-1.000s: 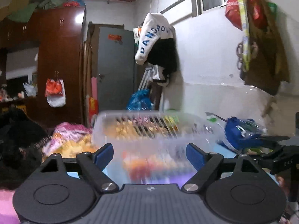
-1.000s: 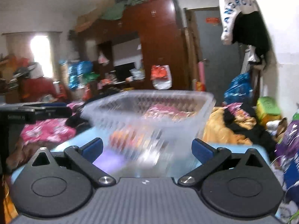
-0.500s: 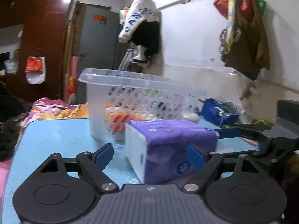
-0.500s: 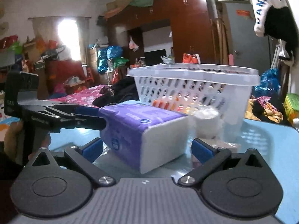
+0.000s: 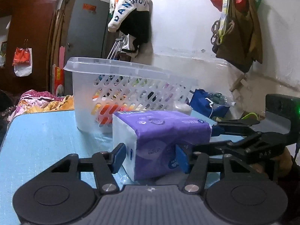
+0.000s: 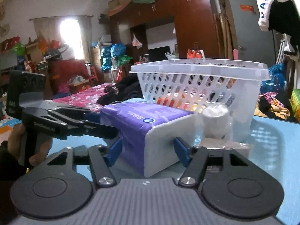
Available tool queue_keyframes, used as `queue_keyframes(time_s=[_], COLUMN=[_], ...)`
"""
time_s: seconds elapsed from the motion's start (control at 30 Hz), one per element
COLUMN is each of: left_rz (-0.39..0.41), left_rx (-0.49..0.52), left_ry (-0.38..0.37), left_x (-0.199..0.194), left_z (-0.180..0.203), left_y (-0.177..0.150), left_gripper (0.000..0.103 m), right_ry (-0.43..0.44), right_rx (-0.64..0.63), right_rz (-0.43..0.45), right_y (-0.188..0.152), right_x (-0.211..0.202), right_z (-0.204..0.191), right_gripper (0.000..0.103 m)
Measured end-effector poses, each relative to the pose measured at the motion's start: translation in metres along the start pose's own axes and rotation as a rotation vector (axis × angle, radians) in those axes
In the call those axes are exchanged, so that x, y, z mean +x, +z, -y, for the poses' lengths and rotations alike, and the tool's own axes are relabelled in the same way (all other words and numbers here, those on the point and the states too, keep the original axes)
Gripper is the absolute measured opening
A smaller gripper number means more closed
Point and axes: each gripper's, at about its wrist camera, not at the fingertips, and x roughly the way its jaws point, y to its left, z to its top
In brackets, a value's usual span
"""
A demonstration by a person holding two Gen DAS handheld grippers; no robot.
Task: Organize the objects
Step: 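Grasp the purple tissue pack with the right tool while the left tool grips it too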
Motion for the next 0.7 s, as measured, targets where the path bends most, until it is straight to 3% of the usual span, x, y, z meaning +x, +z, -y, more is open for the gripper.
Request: queue_keyframes(time_s=[0.7], left_rz=[0.181], left_rx=[0.094], left_ry=[0.026], left_x=[-0.036], left_z=[0.024], left_y=[-0.008], left_gripper=[0.039], right_ry=[0.001], right_rx=[-0.030], right_rz=[0.101], right_y=[0.001], right_x=[-0.020], right_z=[-0.002], right_gripper=[0.051])
